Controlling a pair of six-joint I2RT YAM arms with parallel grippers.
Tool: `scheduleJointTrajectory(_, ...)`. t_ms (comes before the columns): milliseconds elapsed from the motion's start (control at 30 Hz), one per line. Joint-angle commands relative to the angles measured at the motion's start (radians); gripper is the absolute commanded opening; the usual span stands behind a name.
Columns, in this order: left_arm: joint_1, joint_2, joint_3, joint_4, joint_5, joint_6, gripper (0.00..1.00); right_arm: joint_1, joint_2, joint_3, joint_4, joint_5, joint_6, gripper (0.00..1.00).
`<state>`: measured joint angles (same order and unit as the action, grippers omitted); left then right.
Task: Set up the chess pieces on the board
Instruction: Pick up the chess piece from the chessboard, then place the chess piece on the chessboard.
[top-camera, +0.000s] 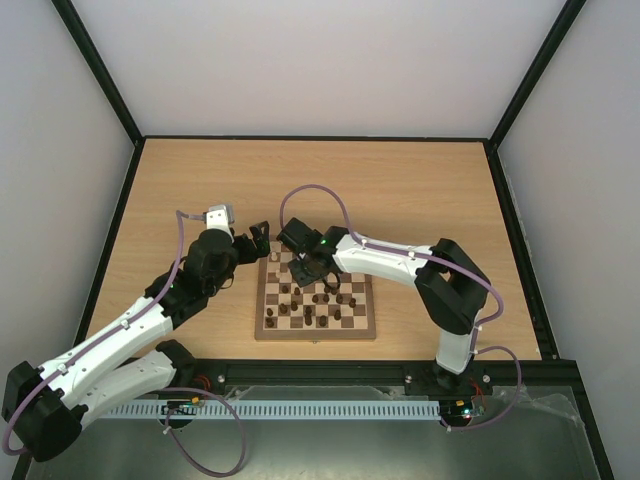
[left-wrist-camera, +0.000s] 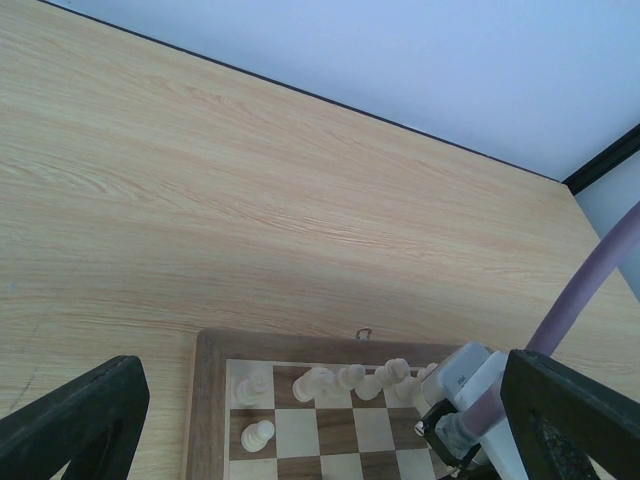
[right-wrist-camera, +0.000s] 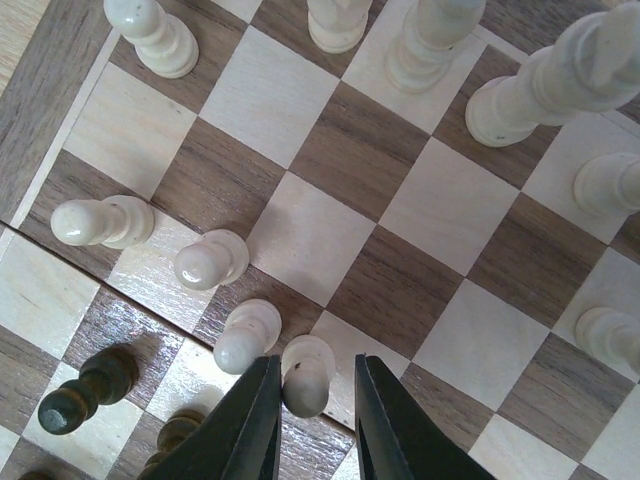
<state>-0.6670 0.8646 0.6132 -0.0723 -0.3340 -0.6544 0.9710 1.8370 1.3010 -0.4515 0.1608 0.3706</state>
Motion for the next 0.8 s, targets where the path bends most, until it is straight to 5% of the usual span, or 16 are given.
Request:
scheduleJointTrajectory(0,0.004,-0.011,-0.006,0.020,-0.014,0.004,1.00,0.003,0.024,0.025,-0.062,0.012,0.001,0.22)
scheduleJointTrajectory(767,0.004,-0.009,-0.006,0.020,-0.016,0.007,1.00,-0.141,-0.049,-0.026,-0.019,0.045,0.007,0.15)
